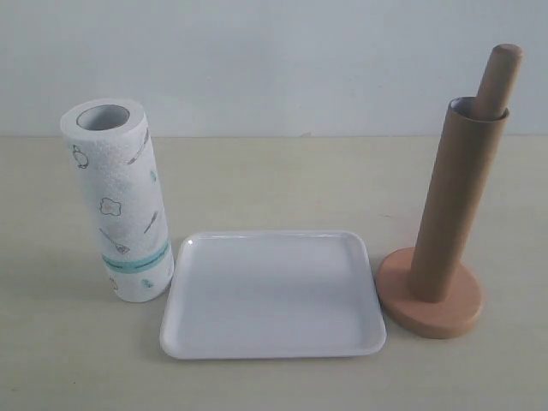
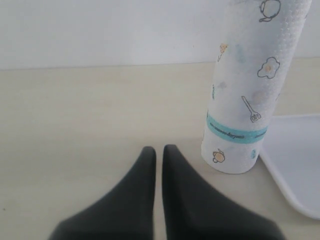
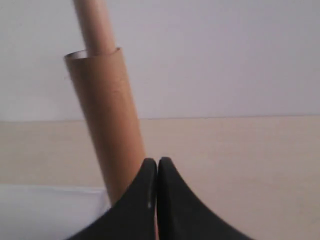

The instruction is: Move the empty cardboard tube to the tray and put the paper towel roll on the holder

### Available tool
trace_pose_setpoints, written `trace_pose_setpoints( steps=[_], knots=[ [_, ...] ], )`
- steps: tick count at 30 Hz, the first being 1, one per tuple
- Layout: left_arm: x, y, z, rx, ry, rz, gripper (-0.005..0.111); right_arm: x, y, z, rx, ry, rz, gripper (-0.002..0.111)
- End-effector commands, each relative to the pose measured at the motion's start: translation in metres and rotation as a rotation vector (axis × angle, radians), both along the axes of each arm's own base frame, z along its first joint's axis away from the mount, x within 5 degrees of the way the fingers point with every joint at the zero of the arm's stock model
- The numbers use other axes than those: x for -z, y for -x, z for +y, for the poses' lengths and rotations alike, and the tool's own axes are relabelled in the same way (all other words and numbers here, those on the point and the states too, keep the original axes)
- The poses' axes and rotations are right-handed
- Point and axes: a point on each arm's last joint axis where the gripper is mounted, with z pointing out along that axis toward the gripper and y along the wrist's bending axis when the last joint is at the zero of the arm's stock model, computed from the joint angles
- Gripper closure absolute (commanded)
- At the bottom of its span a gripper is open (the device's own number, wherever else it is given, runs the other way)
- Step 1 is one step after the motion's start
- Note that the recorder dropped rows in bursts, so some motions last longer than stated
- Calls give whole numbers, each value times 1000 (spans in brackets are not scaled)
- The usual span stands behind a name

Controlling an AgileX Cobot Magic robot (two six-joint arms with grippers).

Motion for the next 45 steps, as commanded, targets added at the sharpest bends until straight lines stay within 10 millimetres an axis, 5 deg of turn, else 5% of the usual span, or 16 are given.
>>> trace_pose_setpoints(
  steps=[1, 4, 10, 15, 25, 33, 39, 45],
  knots=[
    [1, 0, 0, -4, 7, 0, 102, 1, 5, 14, -168, 67, -17, 108],
    [1, 0, 0, -4, 7, 0, 102, 2, 5, 14, -167, 70, -7, 99],
    [1, 0, 0, -4, 7, 0, 102, 5, 1, 13, -153, -7, 45, 42],
    [1, 0, 0, -4, 7, 0, 102, 13, -8, 19, -216, -23, 103, 56],
    [1, 0, 0, -4, 7, 0, 102, 15, -54, 24, -277, 55, 146, 55],
    [1, 0, 0, -4, 7, 0, 102, 7, -79, 20, -204, -73, 163, 3],
    [1, 0, 0, -4, 7, 0, 102, 6, -79, 21, -208, -116, 164, 3],
    [1, 0, 0, -4, 7, 0, 102, 6, -75, 27, -327, 160, 70, 3]
  ],
)
